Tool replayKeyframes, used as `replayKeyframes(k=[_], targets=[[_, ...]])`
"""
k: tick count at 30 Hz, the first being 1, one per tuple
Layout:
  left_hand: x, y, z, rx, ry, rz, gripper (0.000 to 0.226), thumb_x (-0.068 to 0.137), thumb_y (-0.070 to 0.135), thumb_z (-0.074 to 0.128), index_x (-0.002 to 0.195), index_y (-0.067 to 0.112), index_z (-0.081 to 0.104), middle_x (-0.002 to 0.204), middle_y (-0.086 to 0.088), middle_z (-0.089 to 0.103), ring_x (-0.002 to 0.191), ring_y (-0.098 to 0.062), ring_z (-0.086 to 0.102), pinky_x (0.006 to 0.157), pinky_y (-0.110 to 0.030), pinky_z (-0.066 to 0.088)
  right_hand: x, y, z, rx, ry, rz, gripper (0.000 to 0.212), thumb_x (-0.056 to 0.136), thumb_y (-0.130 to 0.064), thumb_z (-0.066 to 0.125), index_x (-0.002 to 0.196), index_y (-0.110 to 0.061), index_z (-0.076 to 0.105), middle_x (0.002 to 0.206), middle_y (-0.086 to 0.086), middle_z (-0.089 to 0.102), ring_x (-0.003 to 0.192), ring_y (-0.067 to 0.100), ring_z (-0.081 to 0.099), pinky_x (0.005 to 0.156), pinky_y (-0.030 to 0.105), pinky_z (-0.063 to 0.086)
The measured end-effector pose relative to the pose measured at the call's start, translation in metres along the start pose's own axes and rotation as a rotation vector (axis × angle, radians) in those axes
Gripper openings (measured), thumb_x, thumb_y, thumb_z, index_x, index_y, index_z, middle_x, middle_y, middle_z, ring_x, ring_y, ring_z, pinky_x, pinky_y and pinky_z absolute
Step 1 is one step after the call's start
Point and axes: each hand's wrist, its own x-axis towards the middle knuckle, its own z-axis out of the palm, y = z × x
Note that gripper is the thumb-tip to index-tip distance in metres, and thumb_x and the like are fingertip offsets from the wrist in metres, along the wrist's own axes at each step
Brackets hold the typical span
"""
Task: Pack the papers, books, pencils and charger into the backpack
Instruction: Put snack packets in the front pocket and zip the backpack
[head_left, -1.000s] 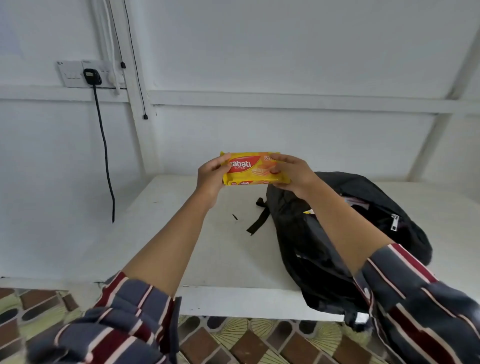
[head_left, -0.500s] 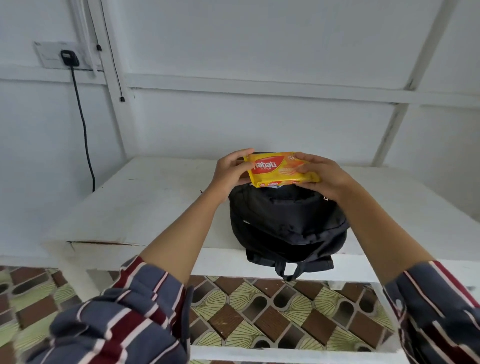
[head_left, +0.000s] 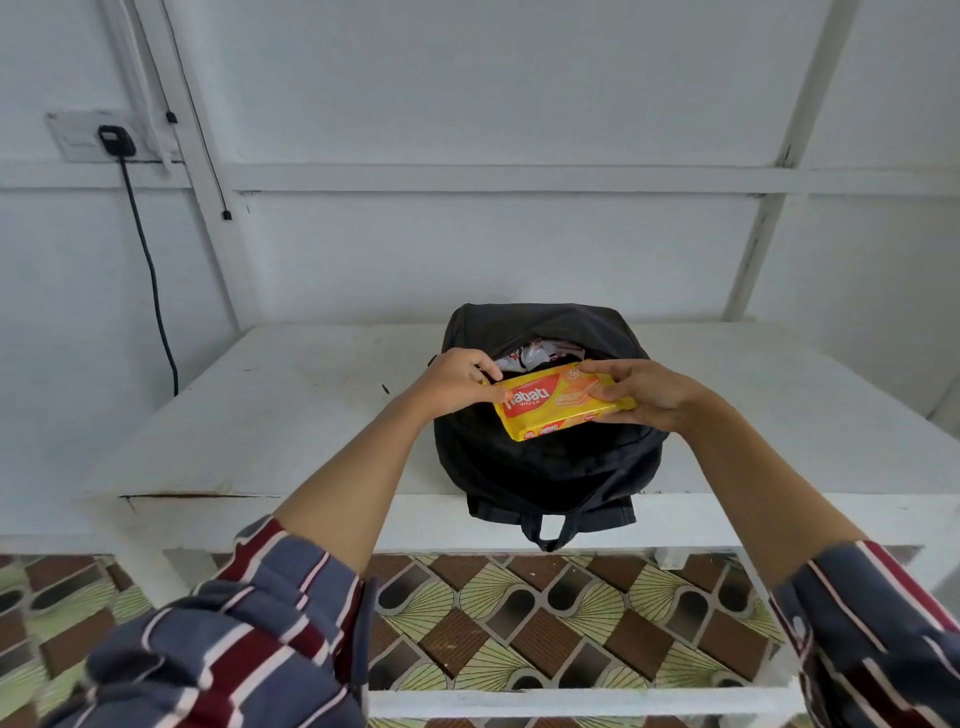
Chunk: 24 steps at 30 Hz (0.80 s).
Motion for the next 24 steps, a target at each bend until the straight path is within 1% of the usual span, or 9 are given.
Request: replayKeyframes(k=[3, 7, 10, 12, 13, 16, 19, 22, 24], targets=[[0.002, -0.001, 0.005, 0.109, 0.078, 0.057, 0.025, 0.078, 0.023, 0.074, 0.099, 0.013, 0.065, 0.107, -0.004, 0.065, 0.091, -0.012, 0.059, 0.078, -0.030, 0.049, 0.003, 0.000, 0.008, -0.004, 0.021, 0.021, 0.039, 0.090, 0.006, 0.050, 0.127, -0.010, 0.051, 0.110, 0.008, 0.057, 0.096, 0.022, 0.060, 0.074, 0.031, 0.057], [0.002, 0.004, 0.010, 0.226, 0.200, 0.204, 0.018, 0.082, 0.032, 0.068, 0.089, 0.016, 0.071, 0.100, 0.002, 0.066, 0.093, -0.012, 0.058, 0.076, -0.031, 0.050, 0.015, 0.000, 0.016, 0.084, 0.156, 0.023, 0.042, 0.090, 0.008, 0.049, 0.131, -0.002, 0.048, 0.122, 0.015, 0.051, 0.102, 0.026, 0.057, 0.079, 0.036, 0.054], [0.002, 0.008, 0.011, 0.341, 0.076, 0.274, 0.036, 0.078, 0.043, 0.070, 0.105, 0.019, 0.070, 0.112, 0.002, 0.062, 0.103, -0.009, 0.048, 0.081, -0.030, 0.044, 0.018, 0.000, 0.021, 0.087, 0.300, 0.002, 0.040, 0.090, 0.007, 0.051, 0.129, 0.000, 0.049, 0.123, 0.017, 0.051, 0.102, 0.027, 0.056, 0.086, 0.039, 0.052], [0.004, 0.007, 0.012, 0.447, -0.026, 0.282, 0.049, 0.077, 0.044, 0.071, 0.118, 0.019, 0.063, 0.122, 0.001, 0.057, 0.111, -0.012, 0.045, 0.086, -0.030, 0.042, 0.020, 0.003, 0.021, 0.007, 0.361, -0.024, 0.038, 0.089, 0.003, 0.055, 0.127, 0.000, 0.051, 0.124, 0.018, 0.053, 0.100, 0.027, 0.057, 0.084, 0.036, 0.052], [0.005, 0.006, 0.014, 0.483, -0.042, 0.285, 0.052, 0.077, 0.043, 0.071, 0.121, 0.019, 0.061, 0.125, 0.001, 0.056, 0.114, -0.014, 0.045, 0.087, -0.030, 0.042, 0.020, 0.003, 0.021, -0.105, 0.390, -0.051, 0.037, 0.089, -0.001, 0.058, 0.125, -0.001, 0.053, 0.123, 0.017, 0.054, 0.099, 0.025, 0.057, 0.081, 0.033, 0.051], [0.010, 0.003, 0.016, 0.531, -0.047, 0.302, 0.052, 0.079, 0.040, 0.071, 0.125, 0.018, 0.059, 0.127, 0.000, 0.057, 0.115, -0.016, 0.050, 0.085, -0.027, 0.042, 0.017, -0.002, 0.013, -0.776, 0.435, -0.196, 0.038, 0.085, -0.023, 0.066, 0.119, -0.007, 0.061, 0.114, 0.010, 0.061, 0.089, 0.017, 0.053, 0.076, 0.026, 0.042], [0.012, 0.003, 0.015, 0.511, -0.034, 0.320, 0.050, 0.080, 0.039, 0.070, 0.125, 0.020, 0.060, 0.128, -0.001, 0.058, 0.115, -0.017, 0.052, 0.090, -0.034, 0.047, 0.008, -0.010, 0.002, -1.068, 0.378, -0.306, 0.045, 0.076, -0.038, 0.073, 0.116, -0.019, 0.063, 0.104, 0.004, 0.052, 0.096, 0.018, 0.048, 0.081, 0.027, 0.038], [0.015, 0.001, 0.013, 0.510, -0.006, 0.330, 0.047, 0.081, 0.040, 0.069, 0.123, 0.022, 0.061, 0.128, 0.000, 0.059, 0.114, -0.017, 0.054, 0.089, -0.032, 0.047, 0.010, -0.004, -0.004, -1.203, 0.289, -0.334, 0.054, 0.067, -0.046, 0.078, 0.117, -0.032, 0.061, 0.131, 0.004, 0.031, 0.127, 0.024, 0.025, 0.105, 0.039, 0.025], [0.017, 0.001, 0.014, 0.551, 0.024, 0.345, 0.046, 0.081, 0.042, 0.067, 0.123, 0.022, 0.061, 0.126, -0.001, 0.061, 0.110, -0.017, 0.055, 0.085, -0.028, 0.044, 0.017, 0.004, -0.006, -1.280, 0.303, -0.355, 0.049, 0.070, -0.050, 0.074, 0.116, -0.040, 0.061, 0.150, 0.001, 0.015, 0.138, 0.028, 0.010, 0.111, 0.047, 0.012]])
